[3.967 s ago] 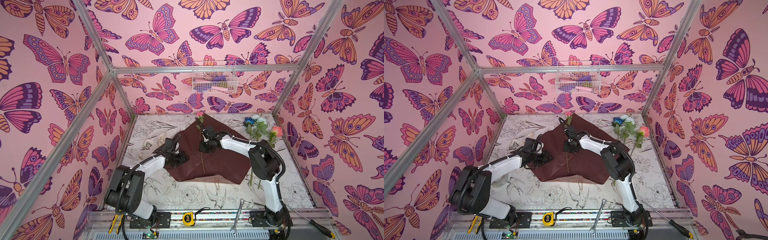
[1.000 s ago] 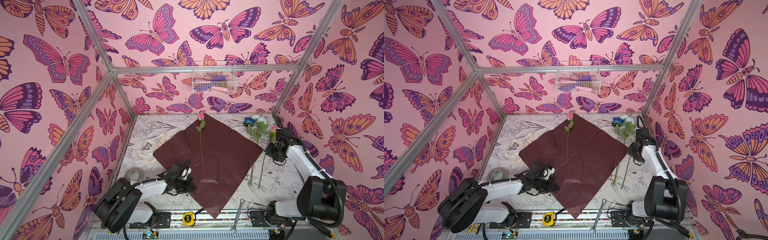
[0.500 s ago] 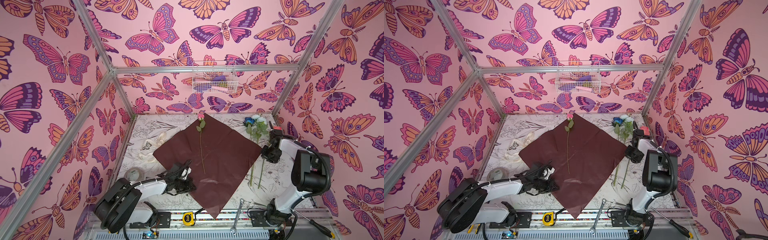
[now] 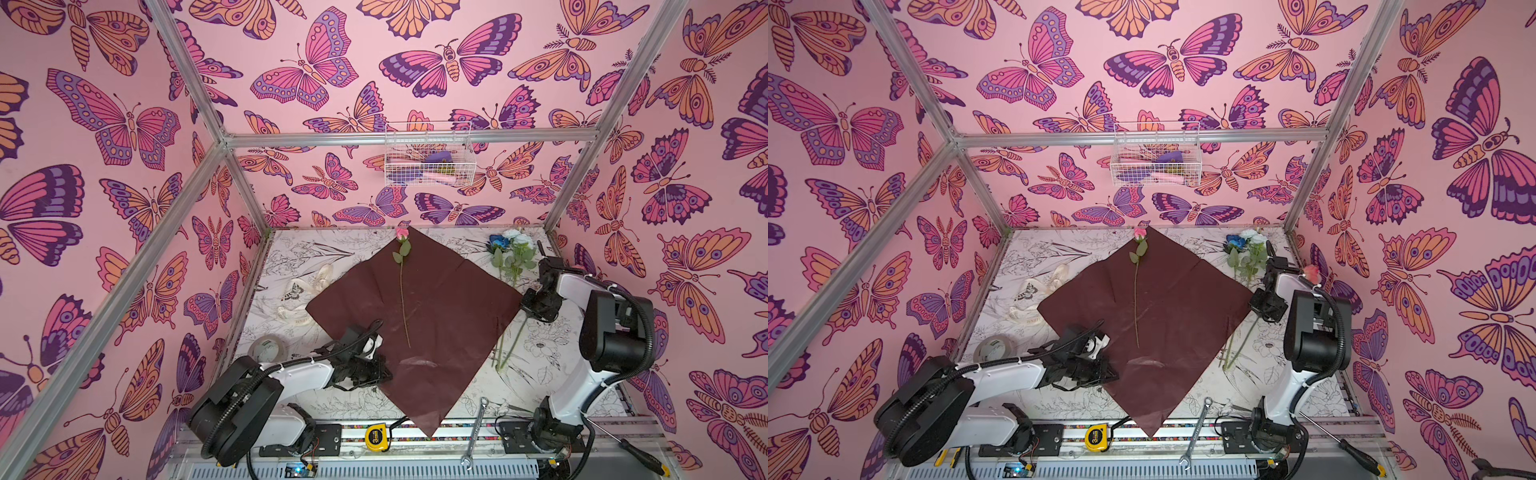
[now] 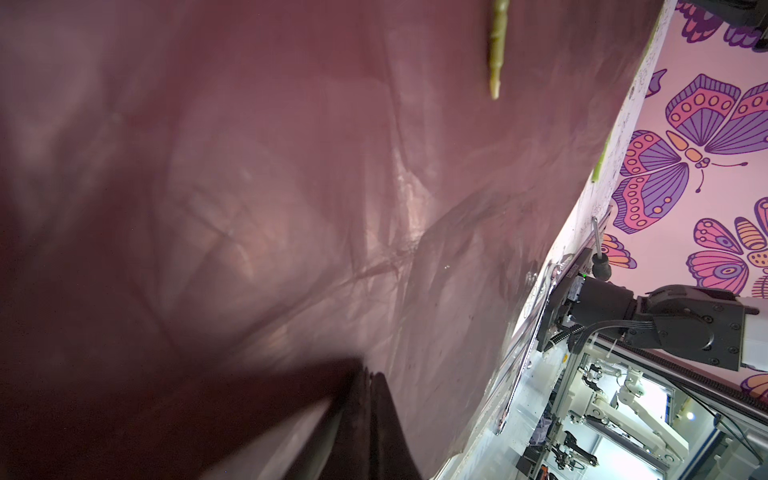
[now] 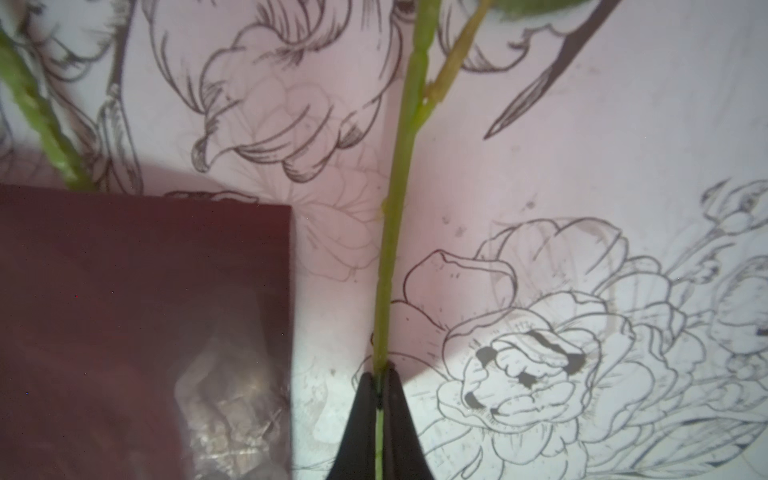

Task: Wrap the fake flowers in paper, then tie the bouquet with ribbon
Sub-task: 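Grasp a second pink rose stem with the right gripper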

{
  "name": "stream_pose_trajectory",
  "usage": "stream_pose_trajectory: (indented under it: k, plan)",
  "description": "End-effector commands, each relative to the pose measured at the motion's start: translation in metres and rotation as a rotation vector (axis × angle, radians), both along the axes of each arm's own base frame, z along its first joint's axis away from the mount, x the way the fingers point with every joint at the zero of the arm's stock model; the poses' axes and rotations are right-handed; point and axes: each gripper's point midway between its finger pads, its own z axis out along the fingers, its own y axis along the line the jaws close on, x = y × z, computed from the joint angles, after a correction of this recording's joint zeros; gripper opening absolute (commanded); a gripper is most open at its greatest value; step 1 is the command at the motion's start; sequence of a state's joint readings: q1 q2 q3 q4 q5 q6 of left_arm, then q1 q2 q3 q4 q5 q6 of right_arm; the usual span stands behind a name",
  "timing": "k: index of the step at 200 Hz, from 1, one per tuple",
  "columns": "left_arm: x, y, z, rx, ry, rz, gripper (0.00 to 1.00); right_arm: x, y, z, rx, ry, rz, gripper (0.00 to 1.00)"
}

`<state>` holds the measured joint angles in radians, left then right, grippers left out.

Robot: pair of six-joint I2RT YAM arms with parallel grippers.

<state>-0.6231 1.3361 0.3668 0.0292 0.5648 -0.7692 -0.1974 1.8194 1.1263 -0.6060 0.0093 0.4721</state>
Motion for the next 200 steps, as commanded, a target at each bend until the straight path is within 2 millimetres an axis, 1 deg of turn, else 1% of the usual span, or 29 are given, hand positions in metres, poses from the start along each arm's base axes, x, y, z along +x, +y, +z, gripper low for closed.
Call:
stream_pose_trajectory:
  k: [1,31,63,81,87,94,95,98,102,110,123,147,175,179,180,182,200]
  plan:
    - [-0.009,0.013,-0.015,0.071,0.031,0.022,0.00,0.001,-0.006,0.009,-0.020,0.014,0.039,0.00]
    - [-0.008,0.013,-0.015,0.072,0.030,0.024,0.00,0.002,-0.006,0.039,-0.036,-0.032,0.067,0.00]
    - [-0.008,0.012,-0.015,0.071,0.034,0.020,0.00,-0.003,0.003,0.067,-0.021,-0.083,0.098,0.00]
    - [-0.008,0.012,-0.015,0.070,0.032,0.016,0.00,-0.006,0.013,0.080,-0.013,-0.114,0.124,0.00]
    - [-0.007,0.012,-0.015,0.072,0.033,0.016,0.00,-0.006,0.019,0.085,-0.006,-0.129,0.139,0.00]
    - [-0.008,0.012,-0.015,0.070,0.035,0.015,0.00,-0.006,0.026,0.086,0.005,-0.131,0.154,0.00]
    - [-0.007,0.012,-0.015,0.071,0.034,0.016,0.00,-0.006,0.027,0.086,0.007,-0.131,0.157,0.00]
    - [-0.007,0.012,-0.015,0.072,0.035,0.016,0.00,-0.006,0.032,0.095,0.006,-0.159,0.167,0.00]
    - [-0.008,0.012,-0.016,0.072,0.037,0.015,0.00,-0.006,0.037,0.098,0.011,-0.173,0.179,0.00]
    - [-0.007,0.012,-0.015,0.071,0.037,0.016,0.00,-0.005,0.048,0.102,0.018,-0.187,0.202,0.00]
    - [-0.008,0.012,-0.016,0.071,0.039,0.017,0.00,-0.003,0.070,0.108,0.033,-0.213,0.244,0.00]
    - [-0.009,0.013,-0.016,0.074,0.041,0.020,0.00,0.006,0.122,0.116,0.092,-0.273,0.332,0.00]
    - [-0.010,0.012,-0.017,0.072,0.044,0.016,0.00,0.023,0.188,0.120,0.169,-0.331,0.417,0.00]
    - [-0.009,0.012,-0.016,0.072,0.043,0.016,0.00,0.025,0.198,0.123,0.184,-0.346,0.433,0.00]
    - [-0.009,0.012,-0.016,0.072,0.044,0.015,0.00,0.026,0.201,0.119,0.185,-0.336,0.436,0.00]
    - [-0.010,0.012,-0.017,0.073,0.044,0.014,0.00,0.028,0.205,0.116,0.189,-0.332,0.443,0.00]
    - [-0.010,0.013,-0.017,0.073,0.044,0.014,0.00,0.041,0.243,0.113,0.209,-0.346,0.495,0.00]
